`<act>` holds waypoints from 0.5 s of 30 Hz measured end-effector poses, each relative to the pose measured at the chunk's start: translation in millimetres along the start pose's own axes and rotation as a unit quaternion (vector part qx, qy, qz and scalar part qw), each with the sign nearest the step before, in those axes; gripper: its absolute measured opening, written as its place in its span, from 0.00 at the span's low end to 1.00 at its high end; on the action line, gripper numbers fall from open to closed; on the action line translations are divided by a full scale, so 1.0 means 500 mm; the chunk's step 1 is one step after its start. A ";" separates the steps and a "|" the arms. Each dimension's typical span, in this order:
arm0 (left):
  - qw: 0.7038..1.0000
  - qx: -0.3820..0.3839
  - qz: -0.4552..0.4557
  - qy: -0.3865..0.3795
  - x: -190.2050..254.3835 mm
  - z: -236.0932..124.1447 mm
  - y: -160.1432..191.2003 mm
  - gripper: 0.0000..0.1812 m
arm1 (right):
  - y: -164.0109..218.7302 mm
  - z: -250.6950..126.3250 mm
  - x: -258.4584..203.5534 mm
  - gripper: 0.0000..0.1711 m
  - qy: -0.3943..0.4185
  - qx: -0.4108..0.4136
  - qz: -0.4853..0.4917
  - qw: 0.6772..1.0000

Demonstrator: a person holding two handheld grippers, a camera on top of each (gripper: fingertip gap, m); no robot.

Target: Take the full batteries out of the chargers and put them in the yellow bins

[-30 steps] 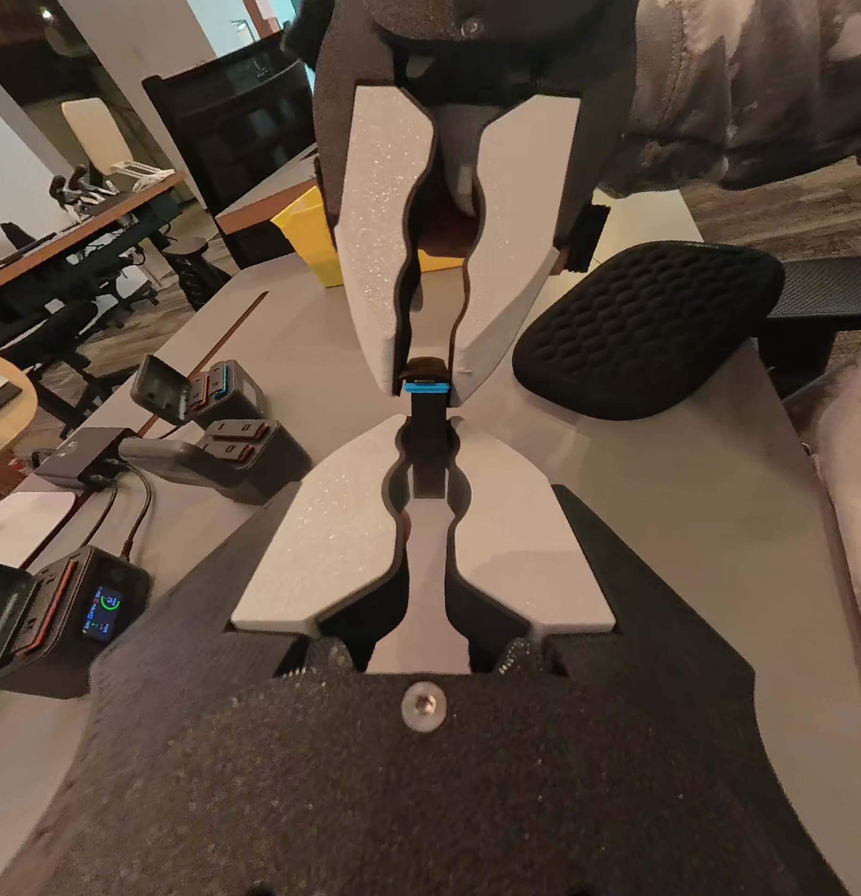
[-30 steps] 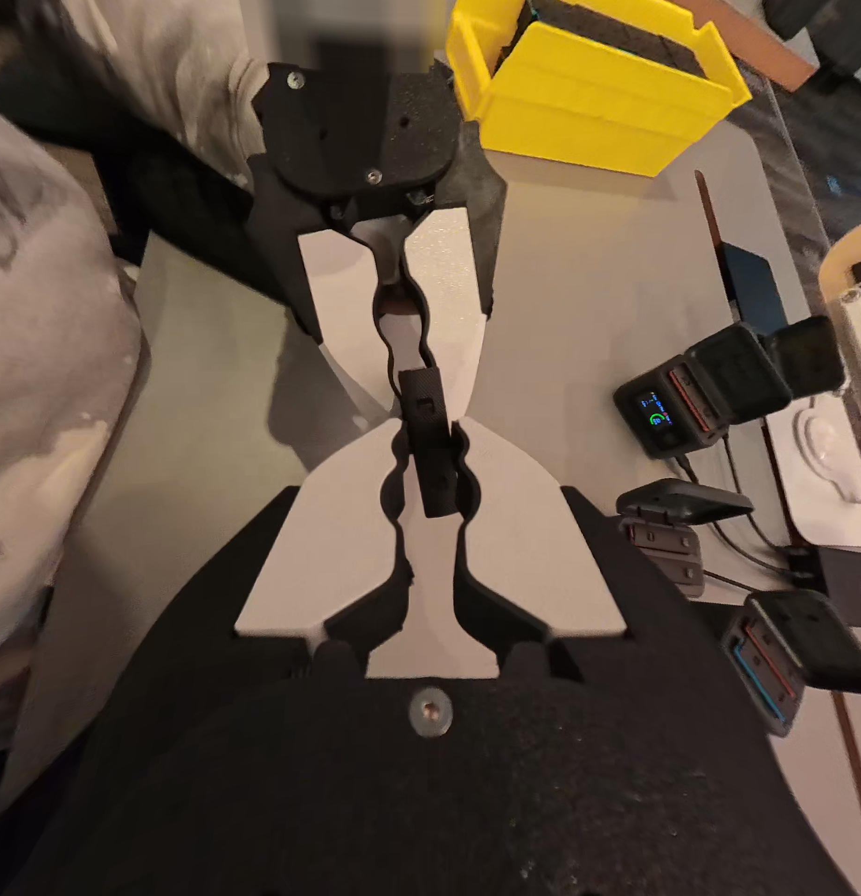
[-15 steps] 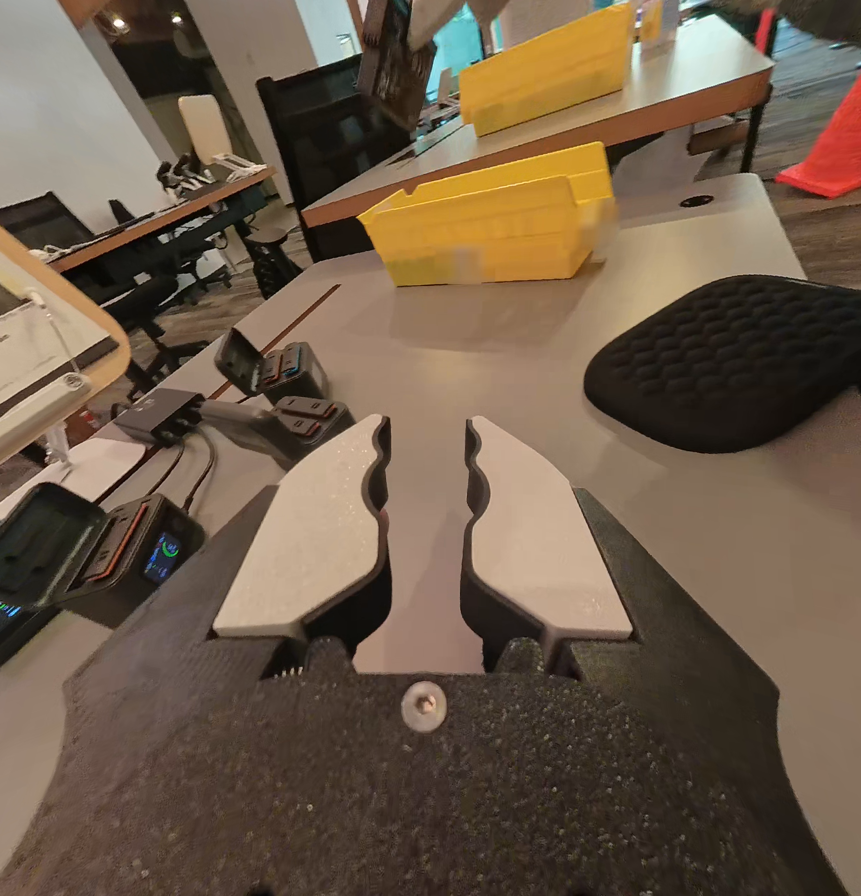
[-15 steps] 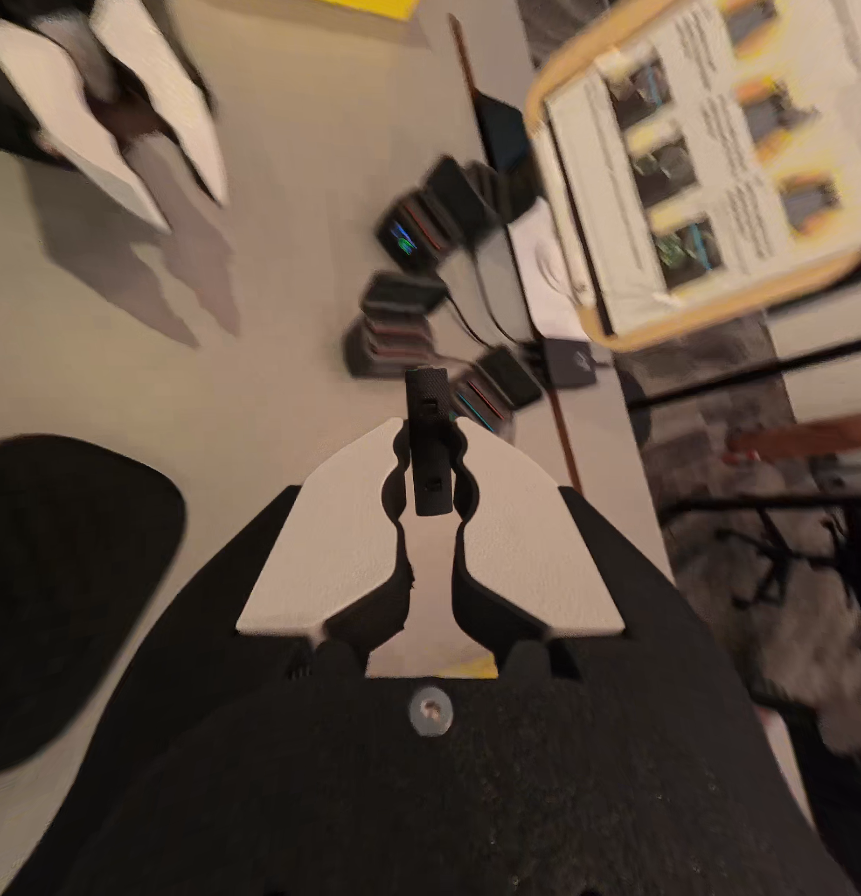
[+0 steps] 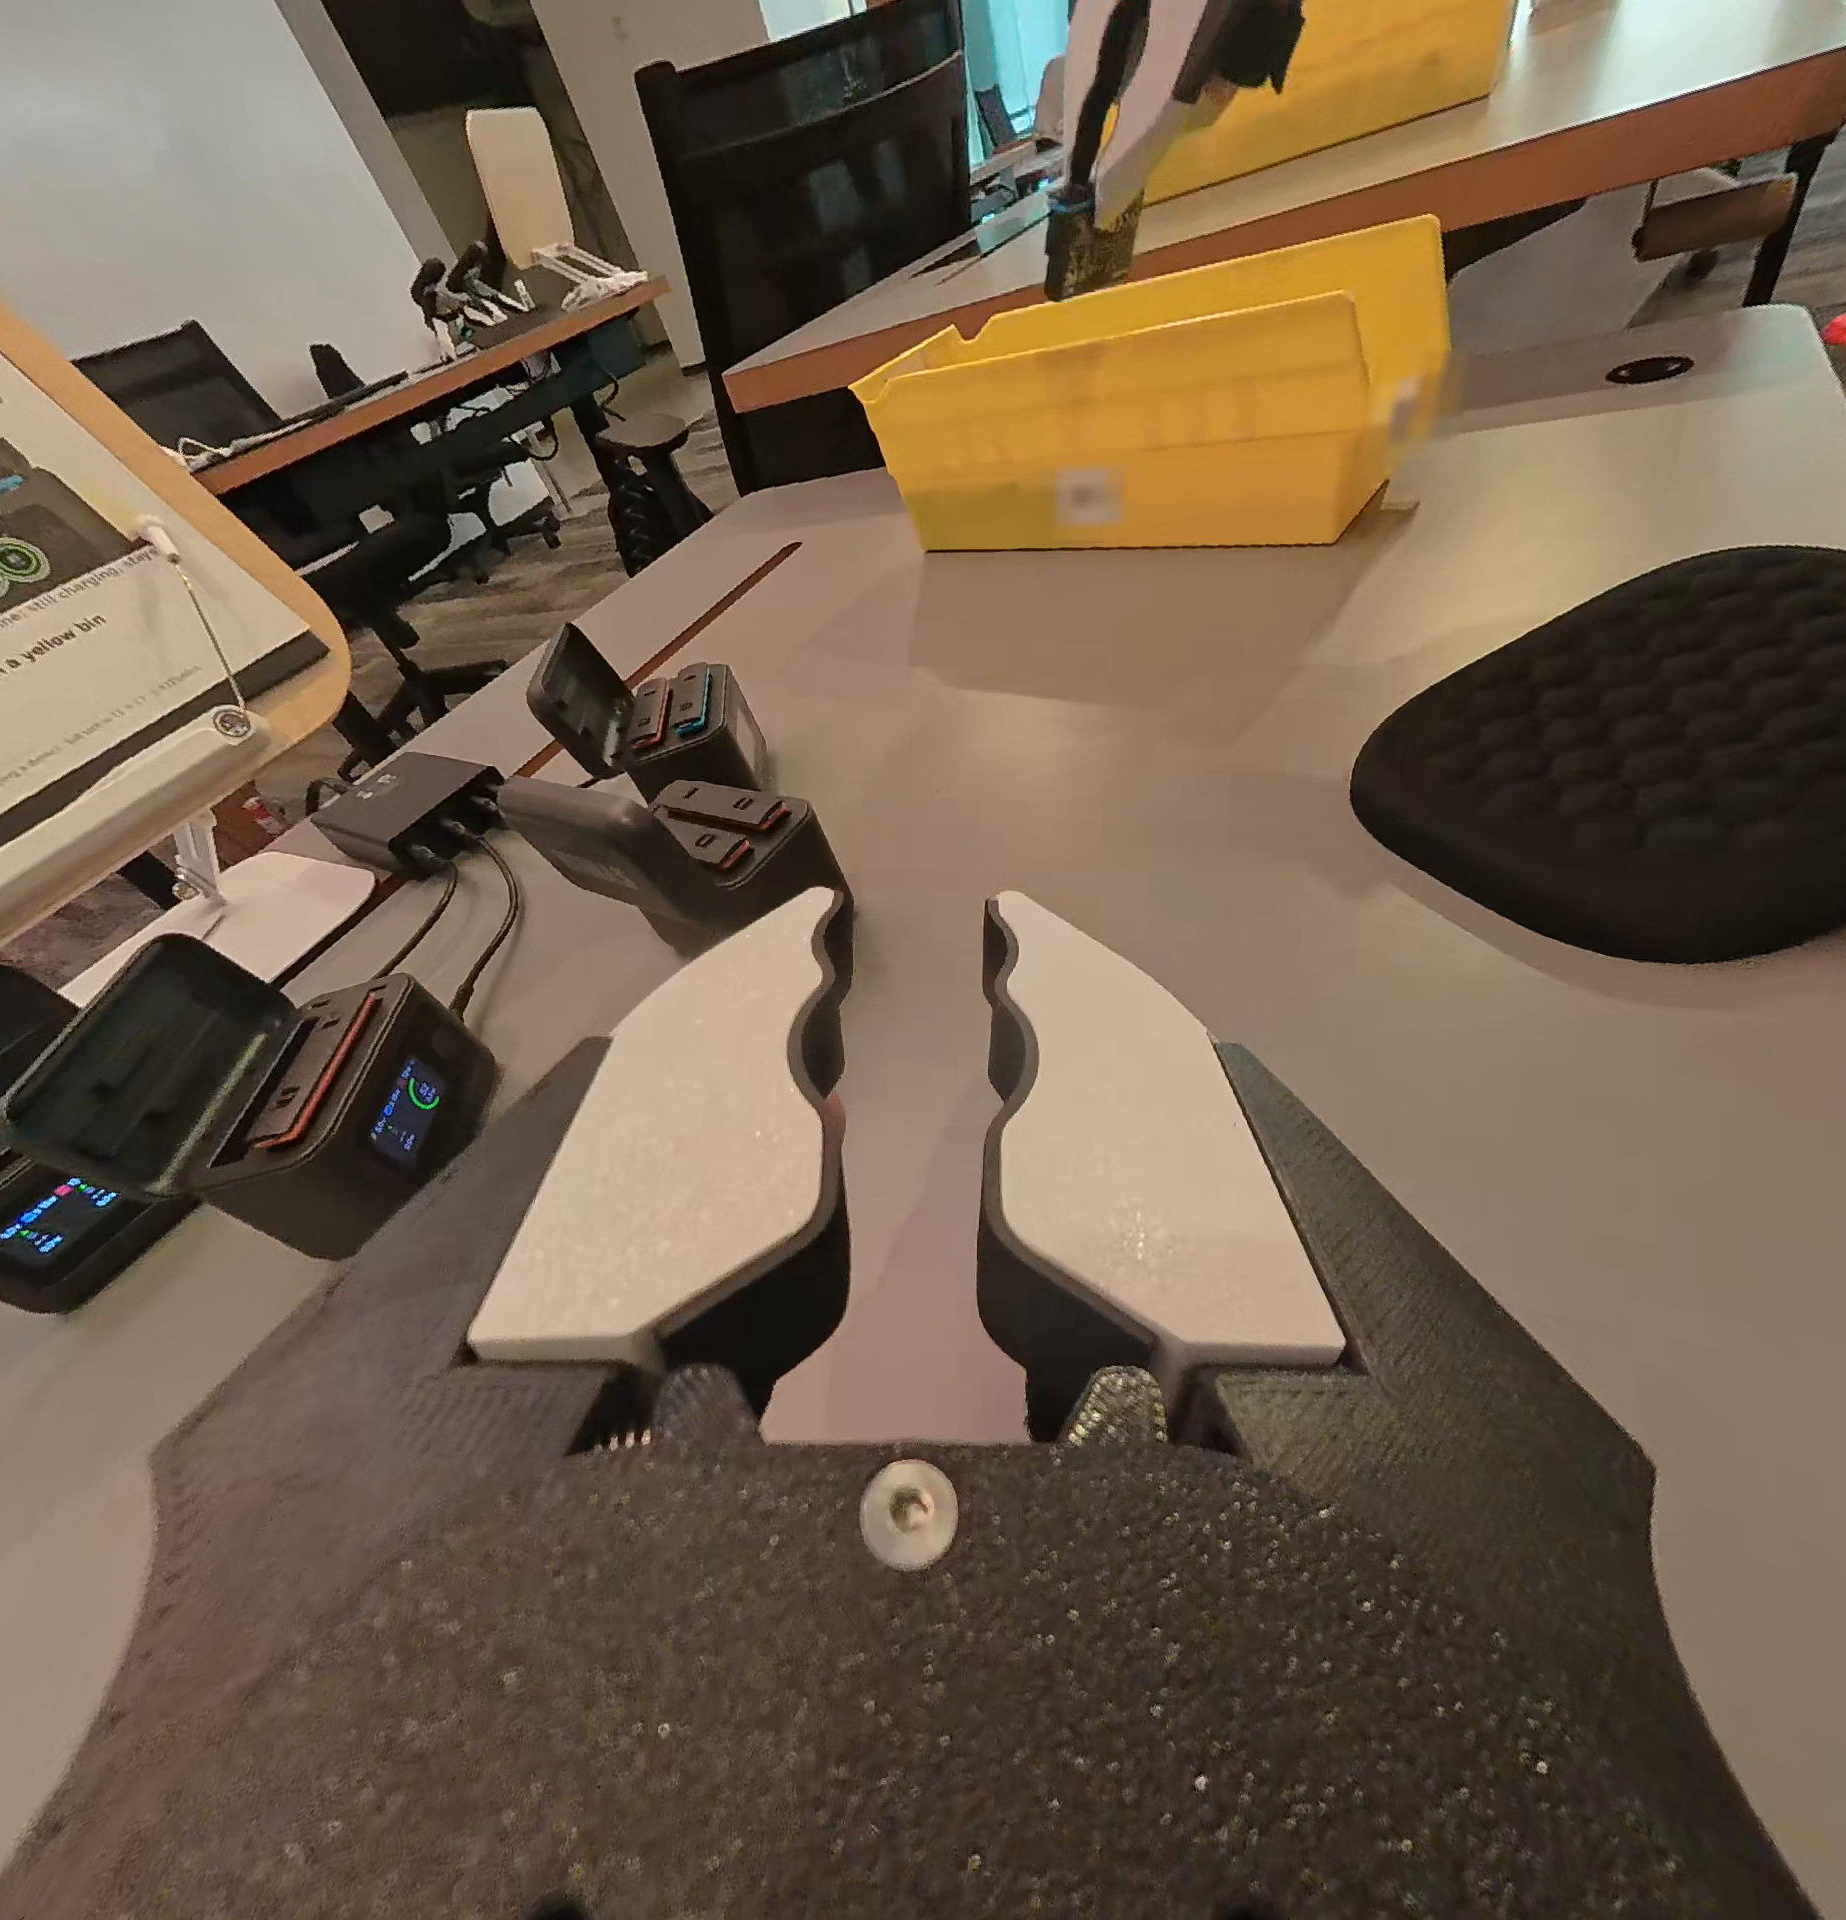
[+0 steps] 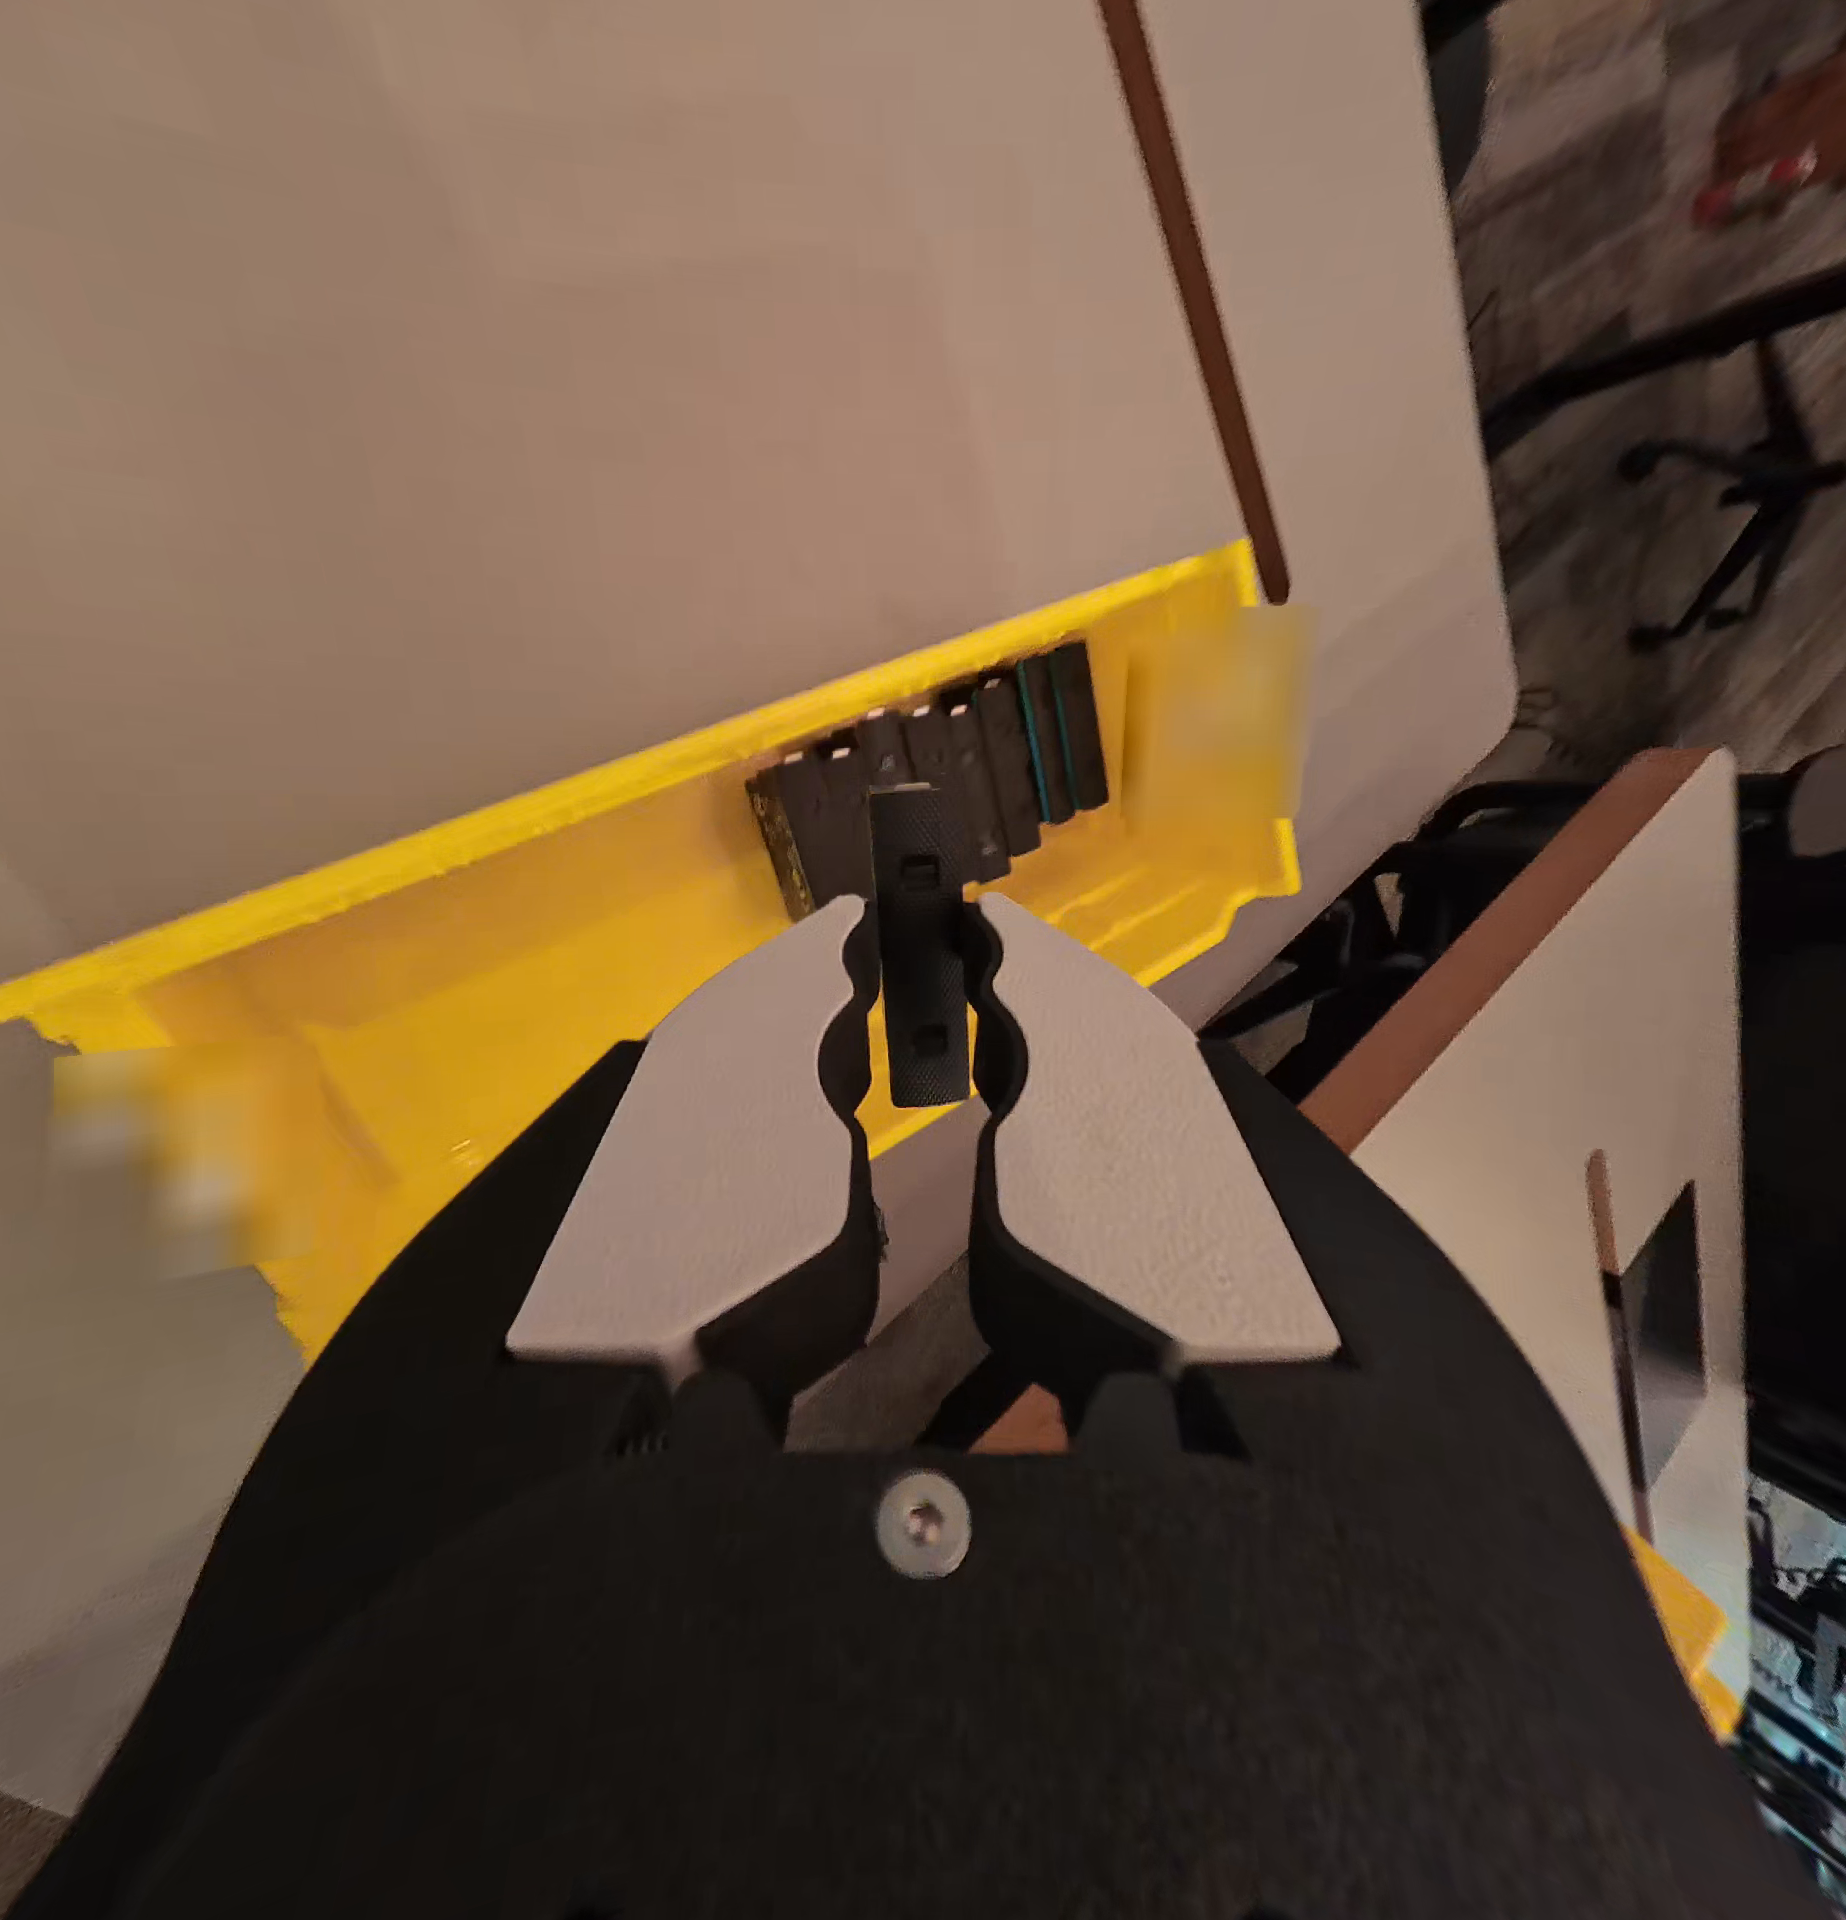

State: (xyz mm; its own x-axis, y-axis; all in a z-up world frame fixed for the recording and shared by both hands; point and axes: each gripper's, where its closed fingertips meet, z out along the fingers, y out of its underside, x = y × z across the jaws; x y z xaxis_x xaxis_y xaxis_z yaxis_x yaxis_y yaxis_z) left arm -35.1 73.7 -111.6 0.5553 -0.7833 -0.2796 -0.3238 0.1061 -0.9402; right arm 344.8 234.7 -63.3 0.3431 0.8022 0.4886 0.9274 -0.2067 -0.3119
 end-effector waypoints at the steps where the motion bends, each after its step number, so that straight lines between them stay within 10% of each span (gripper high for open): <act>1: 1.000 -0.002 -0.001 0.001 0.001 0.002 0.003 0.13 | 0.014 0.013 -0.005 0.08 -0.004 -0.007 0.001 1.000; 15: 1.000 -0.023 -0.008 -0.008 -0.005 0.016 0.021 0.13 | 0.076 0.117 -0.082 0.08 -0.072 -0.036 -0.005 0.997</act>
State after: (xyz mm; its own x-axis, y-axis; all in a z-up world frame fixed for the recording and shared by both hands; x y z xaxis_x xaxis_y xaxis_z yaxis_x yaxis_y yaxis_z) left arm -33.9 81.7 -122.3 0.5728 -0.7748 -0.2674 -0.3491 0.0645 -0.9349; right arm 357.1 226.5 -142.8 0.3132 0.8756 0.3678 0.9408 -0.2331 -0.2461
